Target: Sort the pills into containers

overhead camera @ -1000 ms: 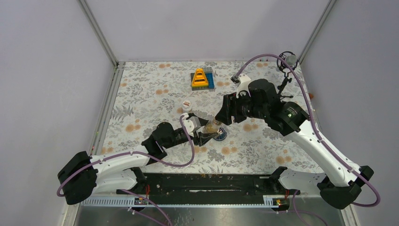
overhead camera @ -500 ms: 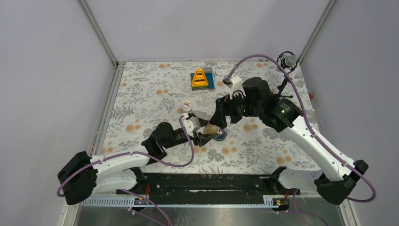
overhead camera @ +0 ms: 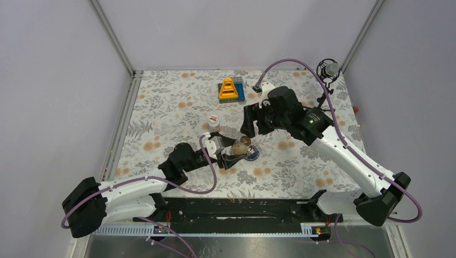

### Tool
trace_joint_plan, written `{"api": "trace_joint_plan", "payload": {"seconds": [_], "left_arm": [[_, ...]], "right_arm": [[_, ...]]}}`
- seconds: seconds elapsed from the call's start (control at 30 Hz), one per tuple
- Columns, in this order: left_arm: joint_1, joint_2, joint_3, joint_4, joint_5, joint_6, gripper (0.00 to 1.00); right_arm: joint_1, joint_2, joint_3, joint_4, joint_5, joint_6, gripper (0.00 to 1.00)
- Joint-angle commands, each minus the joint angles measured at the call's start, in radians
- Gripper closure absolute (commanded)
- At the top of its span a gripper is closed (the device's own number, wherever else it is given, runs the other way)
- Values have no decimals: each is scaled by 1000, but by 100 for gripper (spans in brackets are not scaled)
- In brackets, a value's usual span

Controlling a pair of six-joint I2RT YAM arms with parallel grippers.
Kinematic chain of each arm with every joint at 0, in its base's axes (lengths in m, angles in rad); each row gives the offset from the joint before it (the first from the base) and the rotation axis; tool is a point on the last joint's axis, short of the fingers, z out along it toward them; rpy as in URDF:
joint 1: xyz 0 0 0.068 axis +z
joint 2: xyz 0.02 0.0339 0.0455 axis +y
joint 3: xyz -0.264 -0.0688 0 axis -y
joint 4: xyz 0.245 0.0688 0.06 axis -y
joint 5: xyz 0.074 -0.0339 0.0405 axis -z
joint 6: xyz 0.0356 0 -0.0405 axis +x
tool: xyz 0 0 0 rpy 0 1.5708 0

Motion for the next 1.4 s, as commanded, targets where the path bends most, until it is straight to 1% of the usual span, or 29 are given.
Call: {"api": "trace_joint_plan", "payload": {"seconds": [0.0, 0.17, 0.23, 0.27, 0.43, 0.5, 0.53, 0.63, 0.73, 0.8, 0.9, 0.97, 1.07, 1.2, 1.27, 1.37], "left_arm": [[4, -36, -1, 101, 5, -2, 100], [7, -29, 3, 84, -1, 3, 100], [6, -26, 7, 73, -2, 3, 100], [6, -24, 10, 68, -4, 5, 100], [6, -15, 63, -28, -12, 8, 100], [6, -13, 66, -25, -9, 10, 100], [7, -12, 68, -26, -7, 11, 100], [8, -10, 76, -35, 11, 17, 100], [9, -9, 89, -55, 43, 24, 100], [8, -3, 94, -58, 64, 20, 100], [9, 7, 100, -68, 88, 15, 100], [10, 12, 100, -69, 97, 12, 100], [10, 19, 106, -72, 104, 13, 100], [10, 24, 117, -71, 80, 15, 100], [10, 25, 123, -60, 69, 10, 100], [10, 35, 129, -53, 62, 9, 100]], "right_arm": [[6, -8, 14, 29, 107, 33, 18], [-15, -53, 32, 28, 106, 75, 16], [-26, -80, 36, 33, 73, 70, 15], [-29, -94, 32, 47, 31, 51, 14], [-30, -163, -57, 176, -384, -103, 12], [-30, -156, -65, 168, -496, -154, 13], [-30, -147, -57, 145, -521, -179, 13], [-30, -116, -23, 58, -508, -251, 15], [-30, -97, -4, -35, -487, -371, 17], [-30, -98, -17, -55, -497, -419, 20], [-30, -110, -38, -51, -517, -441, 25], [-30, -112, -43, -35, -520, -426, 31], [-30, -98, -42, -14, -496, -387, 44], [-27, -66, -46, 15, -401, -304, 54], [-23, -53, -49, 29, -334, -249, 59], [-18, -38, -69, 65, -292, -167, 62]]}}
